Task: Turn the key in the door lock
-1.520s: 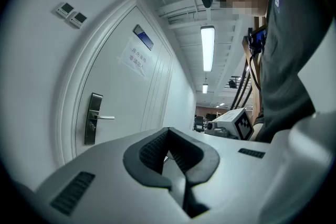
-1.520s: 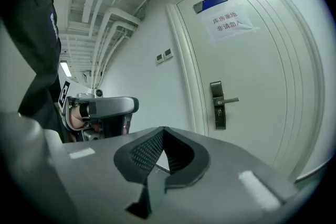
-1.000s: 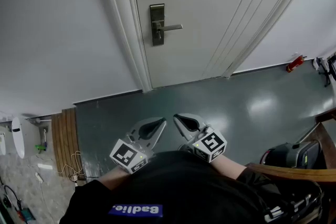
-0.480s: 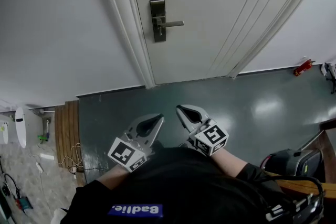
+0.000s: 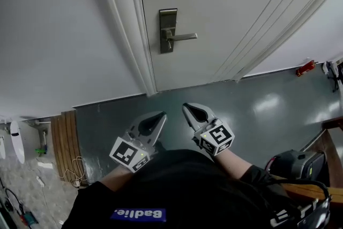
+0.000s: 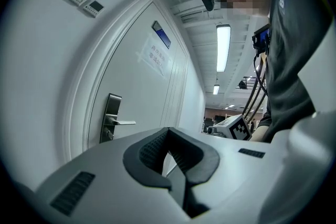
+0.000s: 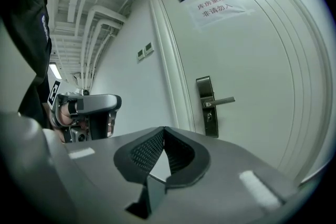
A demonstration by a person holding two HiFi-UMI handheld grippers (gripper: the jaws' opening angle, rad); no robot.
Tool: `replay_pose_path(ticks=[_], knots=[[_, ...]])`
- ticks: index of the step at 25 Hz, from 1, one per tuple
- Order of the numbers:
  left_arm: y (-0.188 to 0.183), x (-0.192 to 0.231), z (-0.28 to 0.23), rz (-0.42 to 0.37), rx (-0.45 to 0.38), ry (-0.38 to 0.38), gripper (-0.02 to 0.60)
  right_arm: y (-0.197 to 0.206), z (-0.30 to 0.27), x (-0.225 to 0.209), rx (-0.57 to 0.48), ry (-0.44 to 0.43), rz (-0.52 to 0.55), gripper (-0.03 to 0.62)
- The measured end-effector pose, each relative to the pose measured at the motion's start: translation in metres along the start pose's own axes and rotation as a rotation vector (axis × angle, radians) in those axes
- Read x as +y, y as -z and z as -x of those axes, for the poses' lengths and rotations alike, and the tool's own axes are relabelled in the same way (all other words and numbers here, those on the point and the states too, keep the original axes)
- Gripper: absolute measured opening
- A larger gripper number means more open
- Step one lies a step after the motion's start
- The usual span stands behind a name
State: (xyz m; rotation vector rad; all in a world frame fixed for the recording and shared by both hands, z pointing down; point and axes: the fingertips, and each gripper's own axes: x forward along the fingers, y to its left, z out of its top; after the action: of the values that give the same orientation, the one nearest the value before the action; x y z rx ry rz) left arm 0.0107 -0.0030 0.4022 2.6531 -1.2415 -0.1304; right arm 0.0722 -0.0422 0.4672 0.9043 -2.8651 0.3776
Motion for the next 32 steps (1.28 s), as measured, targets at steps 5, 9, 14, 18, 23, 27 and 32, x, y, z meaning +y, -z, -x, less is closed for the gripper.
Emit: replay_pose_path(ticks=[5,9,14,18,23,27,32], knots=[[-0.02,0.063,-0.015,-0.004,-0.001,0.071,-0.007,-0.012,-0.062,-0.021,-0.001,0.081,-0.022,0.002],[-0.032,0.096,-0.022,-0.015,0.001,0.123,-0.006,-0.016,-0.092,-0.039,0.005,0.151,-0.035,0.003],[-0.035,0.121,-0.033,-0.001,0.013,0.134,-0.006,-0.02,-0.117,-0.066,0.013,0.197,-0.04,0.003],[-0.034,0.126,-0.043,-0.009,0.022,0.126,-0.006,-0.015,-0.13,-0.09,0.03,0.207,-0.061,0.019],[-0.036,0.13,-0.051,-0.016,0.034,0.084,-0.006,-0.002,-0.147,-0.117,0.063,0.201,-0.082,0.032],[-0.038,0.136,-0.053,-0.032,0.043,0.056,-0.006,0.001,-0.168,-0.138,0.08,0.225,-0.066,0.065],[-0.036,0.148,-0.043,-0.038,0.06,0.021,-0.006,0.007,-0.2,-0.161,0.091,0.274,-0.052,0.087]])
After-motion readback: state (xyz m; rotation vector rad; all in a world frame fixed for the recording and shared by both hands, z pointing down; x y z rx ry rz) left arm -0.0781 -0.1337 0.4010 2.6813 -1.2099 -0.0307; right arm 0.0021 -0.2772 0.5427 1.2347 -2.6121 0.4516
